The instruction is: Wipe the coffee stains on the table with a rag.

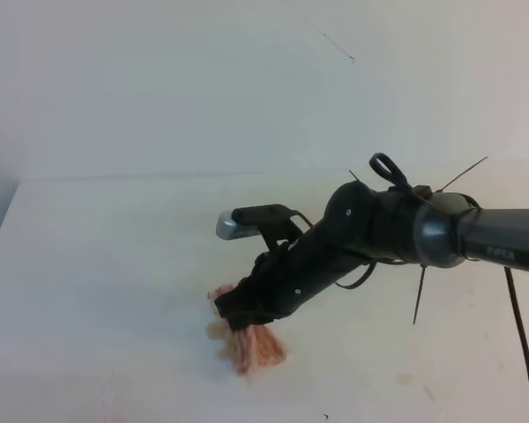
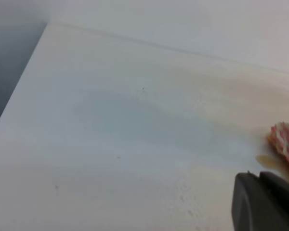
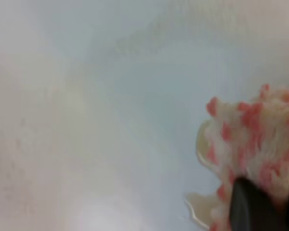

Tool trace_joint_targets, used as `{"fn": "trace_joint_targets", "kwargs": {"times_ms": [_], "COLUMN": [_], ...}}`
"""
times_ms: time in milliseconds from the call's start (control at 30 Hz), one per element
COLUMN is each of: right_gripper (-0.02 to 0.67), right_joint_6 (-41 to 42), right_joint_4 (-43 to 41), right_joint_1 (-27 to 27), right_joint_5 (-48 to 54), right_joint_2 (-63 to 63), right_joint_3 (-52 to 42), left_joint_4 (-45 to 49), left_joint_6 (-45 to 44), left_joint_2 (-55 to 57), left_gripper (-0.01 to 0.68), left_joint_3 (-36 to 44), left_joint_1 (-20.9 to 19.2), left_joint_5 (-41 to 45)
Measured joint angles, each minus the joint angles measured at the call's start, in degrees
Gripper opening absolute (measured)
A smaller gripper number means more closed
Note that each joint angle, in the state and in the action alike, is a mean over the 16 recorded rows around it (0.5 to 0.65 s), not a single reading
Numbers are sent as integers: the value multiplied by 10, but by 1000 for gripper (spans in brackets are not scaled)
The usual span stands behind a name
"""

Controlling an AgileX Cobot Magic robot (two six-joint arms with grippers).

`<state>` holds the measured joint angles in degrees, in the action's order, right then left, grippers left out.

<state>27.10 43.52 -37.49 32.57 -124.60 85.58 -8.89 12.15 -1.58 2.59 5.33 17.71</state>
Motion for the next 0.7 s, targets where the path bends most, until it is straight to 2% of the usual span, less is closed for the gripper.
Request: {"fn": "trace_joint_targets", "kwargs": {"times_ms": [500, 700], "right_gripper": [36, 36], "right_joint_6": [3, -15], "right_joint_4": [7, 6], "right_joint_1": [-47, -48], "right_joint_5": [-2, -6], "right_joint_2": [-27, -57], "right_joint_3": [73, 82], "left_joint_4": [0, 0], "left_joint_6": [0, 0], "left_joint_2": [0, 0], "left_gripper": [1, 1], "left_joint_3": [0, 0], "left_joint_1": [0, 0], "left_joint_5": [0, 0]}}
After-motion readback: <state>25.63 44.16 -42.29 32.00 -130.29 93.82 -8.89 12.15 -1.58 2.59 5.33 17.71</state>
